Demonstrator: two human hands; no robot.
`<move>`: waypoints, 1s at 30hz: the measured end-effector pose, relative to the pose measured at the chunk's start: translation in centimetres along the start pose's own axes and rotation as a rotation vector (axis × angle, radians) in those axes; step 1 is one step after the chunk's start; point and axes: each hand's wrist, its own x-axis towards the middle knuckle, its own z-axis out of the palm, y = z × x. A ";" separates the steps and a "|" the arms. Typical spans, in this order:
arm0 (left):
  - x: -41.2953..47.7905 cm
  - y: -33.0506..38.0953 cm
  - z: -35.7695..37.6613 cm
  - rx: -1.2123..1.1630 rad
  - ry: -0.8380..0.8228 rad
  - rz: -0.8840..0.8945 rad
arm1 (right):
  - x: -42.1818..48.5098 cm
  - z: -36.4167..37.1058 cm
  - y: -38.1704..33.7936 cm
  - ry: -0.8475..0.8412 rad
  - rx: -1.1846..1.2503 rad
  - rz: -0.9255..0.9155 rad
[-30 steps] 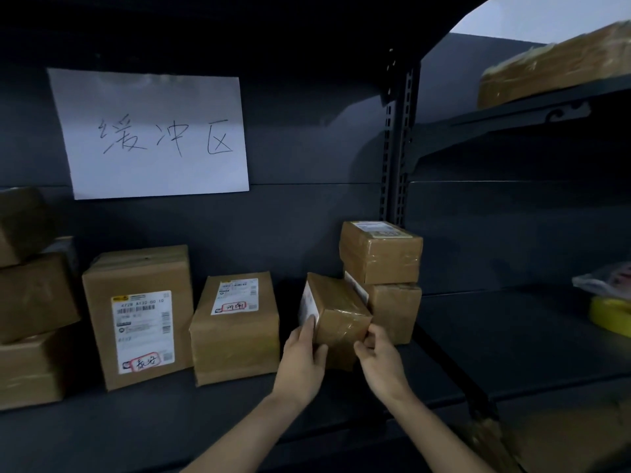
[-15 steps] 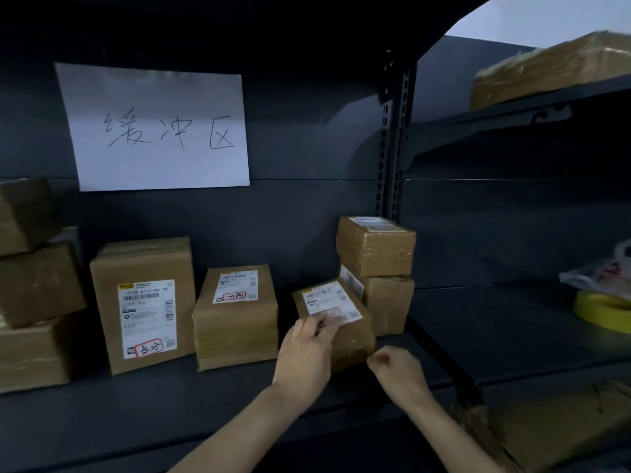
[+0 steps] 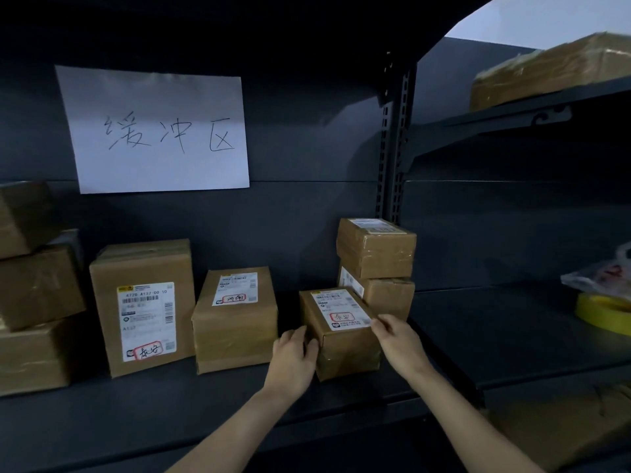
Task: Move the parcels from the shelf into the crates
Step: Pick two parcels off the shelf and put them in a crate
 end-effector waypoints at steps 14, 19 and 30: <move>-2.8 -0.6 -0.5 -0.030 0.043 0.261 | -3.2 2.0 2.2 0.072 0.303 -0.079; -4.6 -0.8 -1.1 -0.054 0.036 0.281 | -5.1 2.3 3.3 0.083 0.338 -0.100; -6.2 -1.3 -1.9 0.158 -0.037 0.291 | -5.4 2.5 4.3 0.011 0.070 -0.129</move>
